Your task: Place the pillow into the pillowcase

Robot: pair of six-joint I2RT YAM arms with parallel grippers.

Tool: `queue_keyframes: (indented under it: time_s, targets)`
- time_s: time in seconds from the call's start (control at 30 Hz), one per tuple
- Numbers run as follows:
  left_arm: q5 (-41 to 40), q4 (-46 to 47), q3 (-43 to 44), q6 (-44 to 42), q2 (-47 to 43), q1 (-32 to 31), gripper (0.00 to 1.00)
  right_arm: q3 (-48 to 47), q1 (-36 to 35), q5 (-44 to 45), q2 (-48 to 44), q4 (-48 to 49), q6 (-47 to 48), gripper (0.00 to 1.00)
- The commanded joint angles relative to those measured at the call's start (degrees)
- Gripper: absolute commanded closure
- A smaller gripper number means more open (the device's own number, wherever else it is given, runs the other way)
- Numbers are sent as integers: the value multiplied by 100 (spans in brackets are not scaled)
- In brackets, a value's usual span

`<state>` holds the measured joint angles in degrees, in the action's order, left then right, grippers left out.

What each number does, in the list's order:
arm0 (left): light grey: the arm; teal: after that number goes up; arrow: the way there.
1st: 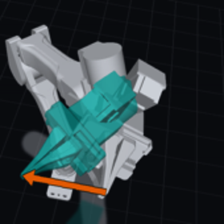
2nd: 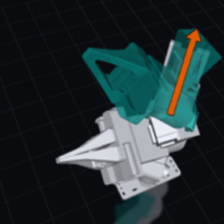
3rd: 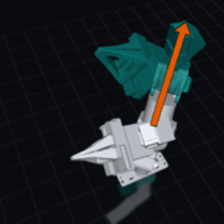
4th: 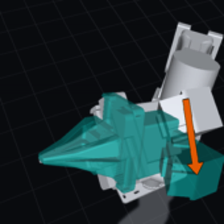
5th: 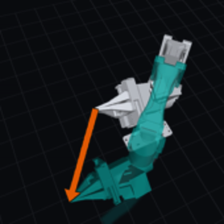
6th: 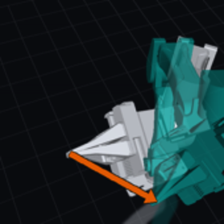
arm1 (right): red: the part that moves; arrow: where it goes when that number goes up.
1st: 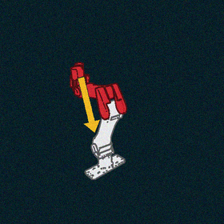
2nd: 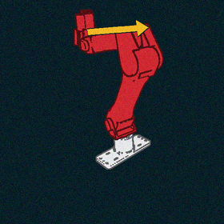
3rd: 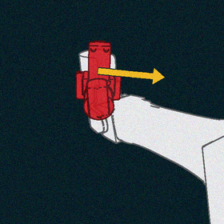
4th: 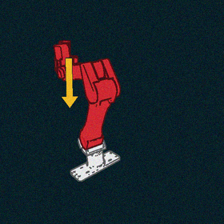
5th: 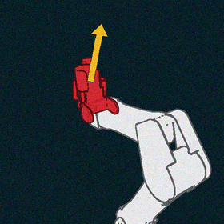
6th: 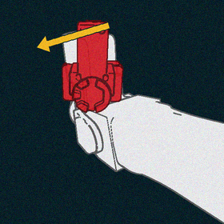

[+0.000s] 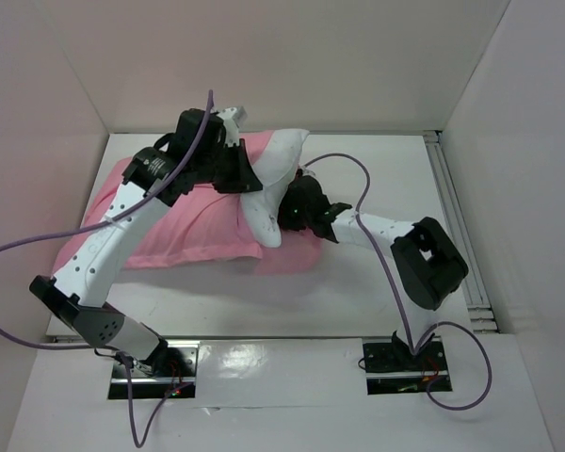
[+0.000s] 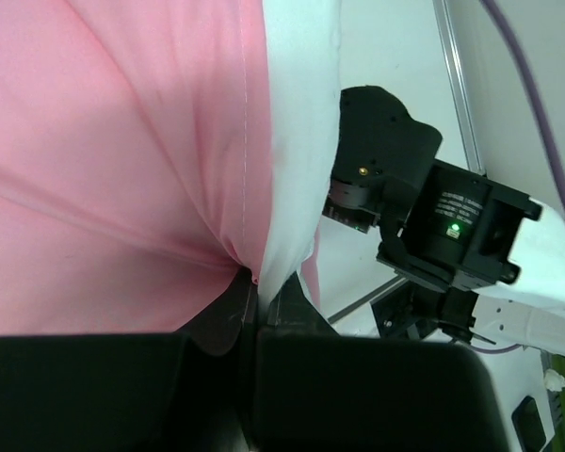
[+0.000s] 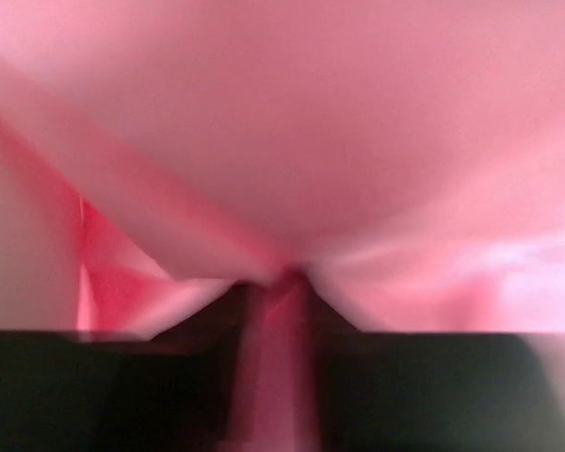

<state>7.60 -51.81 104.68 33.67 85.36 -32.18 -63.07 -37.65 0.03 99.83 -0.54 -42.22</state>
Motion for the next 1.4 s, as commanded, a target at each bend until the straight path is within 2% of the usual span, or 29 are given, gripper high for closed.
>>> queue_keyframes:
  time_s: [0.0, 0.03, 0.07, 0.23, 0.33, 0.4, 0.63, 0.83, 0.93, 1.0, 1.07, 1.2, 1.27, 1.37]
  targets:
    - [735, 875, 141, 298, -695, 37, 100, 100, 300, 647, -77, 80, 47, 86]
    - [735, 875, 140, 298, -696, 193, 100, 206, 424, 647, -313, 28, 99, 96]
    - [735, 875, -8, 298, -766, 247, 100, 303, 556, 647, -446, 27, 100, 100]
    - [639, 822, -369, 245, -767, 511, 100, 708, 1109, 445, -1324, -349, 591, 100]
    - [349, 769, -624, 245, -767, 511, 100, 708, 1277, -160, -1729, -640, 845, 100]
    - [182, 664, -782, 245, -767, 564, 100, 709, 1278, -642, -2063, -763, 1004, 100]
    - [-258, 470, -1098, 430, -363, 503, 100, 471, 1278, -1505, -2775, -1317, 1154, 100]
    - [-566, 365, -1328, 483, -160, 503, 100, 426, 1576, -1322, -3224, -1581, 1040, 100]
    - [-304, 365, -1451, 194, -160, 503, 100, 593, 2023, -1138, -3119, -1581, 838, 100]
    - [617, 295, -1512, -453, -38, 503, 100, 664, 2444, -1137, -2996, -1354, 672, 100]
    - [989, -284, -1460, -729, 313, 432, 100, 664, 2700, -1199, -2724, -1030, 601, 100]
    - [499, -522, -1976, -853, 298, 72, 100, 192, 3227, -874, -2057, -1176, 714, 100]
    - [392, -523, -2118, -792, 192, 10, 100, 6, 3351, -550, -1653, -1613, 846, 100]
    - [286, -576, -2189, -730, 68, 10, 100, -381, 3536, -687, -1002, -2081, 1224, 100]
